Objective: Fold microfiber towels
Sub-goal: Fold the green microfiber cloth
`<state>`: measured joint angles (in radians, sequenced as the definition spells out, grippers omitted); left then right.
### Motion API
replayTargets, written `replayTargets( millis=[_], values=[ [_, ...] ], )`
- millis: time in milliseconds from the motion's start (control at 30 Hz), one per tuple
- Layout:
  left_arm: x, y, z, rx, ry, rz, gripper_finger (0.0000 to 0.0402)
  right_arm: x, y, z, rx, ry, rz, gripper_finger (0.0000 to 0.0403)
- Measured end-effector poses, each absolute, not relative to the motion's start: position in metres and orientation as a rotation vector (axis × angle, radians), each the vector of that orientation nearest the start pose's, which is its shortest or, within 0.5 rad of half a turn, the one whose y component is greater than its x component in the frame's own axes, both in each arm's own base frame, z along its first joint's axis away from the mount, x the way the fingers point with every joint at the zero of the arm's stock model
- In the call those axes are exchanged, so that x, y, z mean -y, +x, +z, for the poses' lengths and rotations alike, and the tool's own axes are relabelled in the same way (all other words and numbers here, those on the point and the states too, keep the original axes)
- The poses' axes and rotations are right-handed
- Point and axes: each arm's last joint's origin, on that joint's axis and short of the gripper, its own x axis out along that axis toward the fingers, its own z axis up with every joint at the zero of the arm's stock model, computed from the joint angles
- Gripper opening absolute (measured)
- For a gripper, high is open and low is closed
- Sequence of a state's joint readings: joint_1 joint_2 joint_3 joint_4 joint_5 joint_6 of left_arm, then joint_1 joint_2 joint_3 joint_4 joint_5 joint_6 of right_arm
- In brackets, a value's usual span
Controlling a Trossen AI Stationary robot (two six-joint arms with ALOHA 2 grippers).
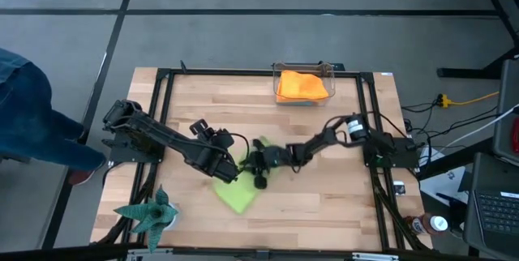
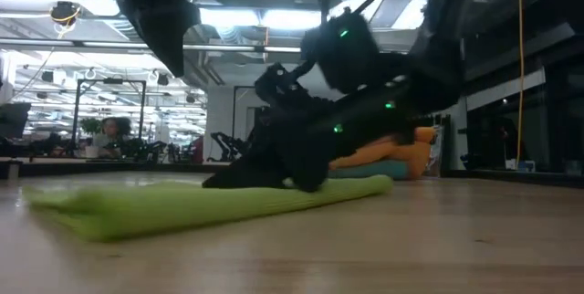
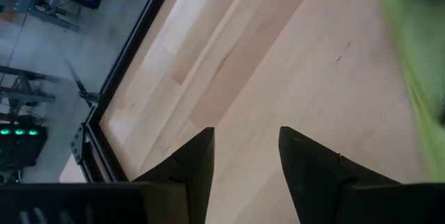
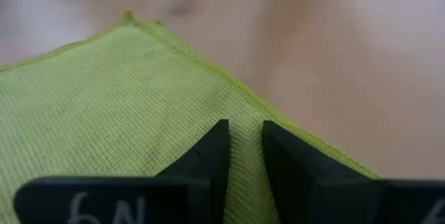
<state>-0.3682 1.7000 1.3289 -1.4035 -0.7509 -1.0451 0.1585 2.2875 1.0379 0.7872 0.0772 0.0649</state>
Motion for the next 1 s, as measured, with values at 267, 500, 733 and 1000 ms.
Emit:
replayTargets(
  millis=[267, 500, 733, 1000],
  values=[
    [0.088, 0.273, 0.245, -1.116, 0.109, 0.933, 0.0154, -0.007, 0.424, 0.051, -0.519, 0.035, 0.575, 0.0094],
    [0.091, 0.272, 0.245, -1.123, 0.107, 0.924, 0.0154, -0.004, 0.441, 0.088, -0.508, 0.099, 0.691, 0.0094],
    [0.095, 0.271, 0.245, -1.121, 0.117, 0.909, 0.0154, -0.027, 0.440, 0.122, -0.595, 0.070, 0.330, 0.0094],
    [0.103, 0.268, 0.245, -1.103, 0.114, 0.898, 0.0154, -0.092, 0.411, 0.101, -0.493, 0.030, -0.024, 0.0094]
  ],
)
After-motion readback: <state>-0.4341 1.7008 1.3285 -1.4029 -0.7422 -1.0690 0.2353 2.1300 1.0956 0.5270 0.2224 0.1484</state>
